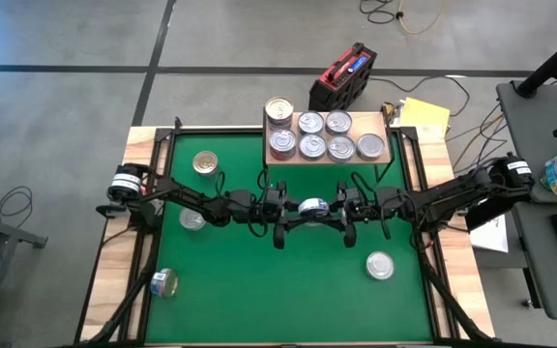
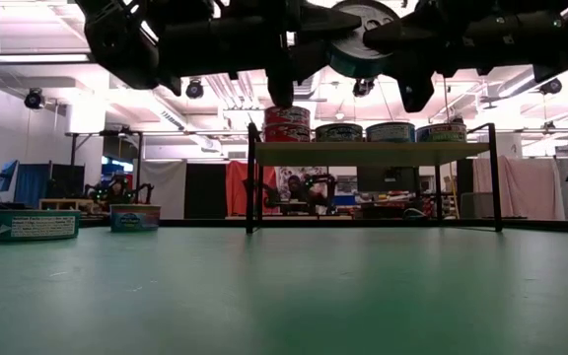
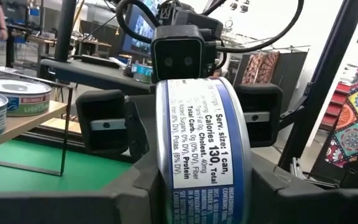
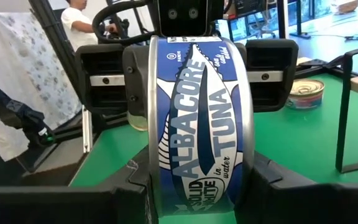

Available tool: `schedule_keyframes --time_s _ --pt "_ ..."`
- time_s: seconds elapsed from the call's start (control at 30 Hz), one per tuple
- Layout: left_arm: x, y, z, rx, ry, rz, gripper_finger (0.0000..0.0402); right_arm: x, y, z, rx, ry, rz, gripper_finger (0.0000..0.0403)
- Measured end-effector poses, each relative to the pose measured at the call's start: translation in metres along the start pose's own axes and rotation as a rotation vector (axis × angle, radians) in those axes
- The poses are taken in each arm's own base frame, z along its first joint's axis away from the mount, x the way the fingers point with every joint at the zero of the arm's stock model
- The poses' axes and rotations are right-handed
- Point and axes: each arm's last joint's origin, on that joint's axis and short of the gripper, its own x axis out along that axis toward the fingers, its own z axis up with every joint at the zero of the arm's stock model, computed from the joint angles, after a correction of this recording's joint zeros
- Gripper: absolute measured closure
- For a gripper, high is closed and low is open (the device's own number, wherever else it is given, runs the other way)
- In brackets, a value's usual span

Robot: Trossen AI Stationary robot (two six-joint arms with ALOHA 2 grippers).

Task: Stack canned seafood by type on shelf
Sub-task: Stack the blue tuna can on top of the other blue tuna can on the shelf

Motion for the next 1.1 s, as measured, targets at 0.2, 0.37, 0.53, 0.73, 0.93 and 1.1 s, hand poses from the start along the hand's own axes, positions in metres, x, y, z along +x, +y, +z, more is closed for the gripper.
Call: schedule_keyframes --time_s 0.2,0.37,0.53,0.73,0.93,1.1 --pt "-0.006 -0.001 0.0 -0.007 -0.049 -0.03 0.0283 0.0 0.002 0.004 0.031 -0.018 0.028 0.0175" --pt "-0.023 0.003 -0.002 -0.094 -0.142 -0.046 0.0283 -0.002 0.002 0.006 0.041 -0.022 0.029 0.0106" --pt "-0.041 0.009 -0.008 -0.327 -0.174 -0.065 0.0283 -0.008 0.008 0.012 -0.037 -0.045 0.056 0.0093" --pt "-0.052 0.018 -0.017 -0.569 -0.152 -0.01 0.0283 -0.013 0.033 0.02 -0.398 -0.064 0.099 0.0117" --pt "-0.051 0.022 -0.015 -0.783 -0.143 -0.05 0.0283 0.001 0.068 0.02 -0.986 0.151 -0.041 0.014" --pt "-0.047 0.021 -0.012 -0.942 -0.151 -0.075 0.0283 0.017 0.093 0.017 -1.349 0.324 -0.277 0.0152"
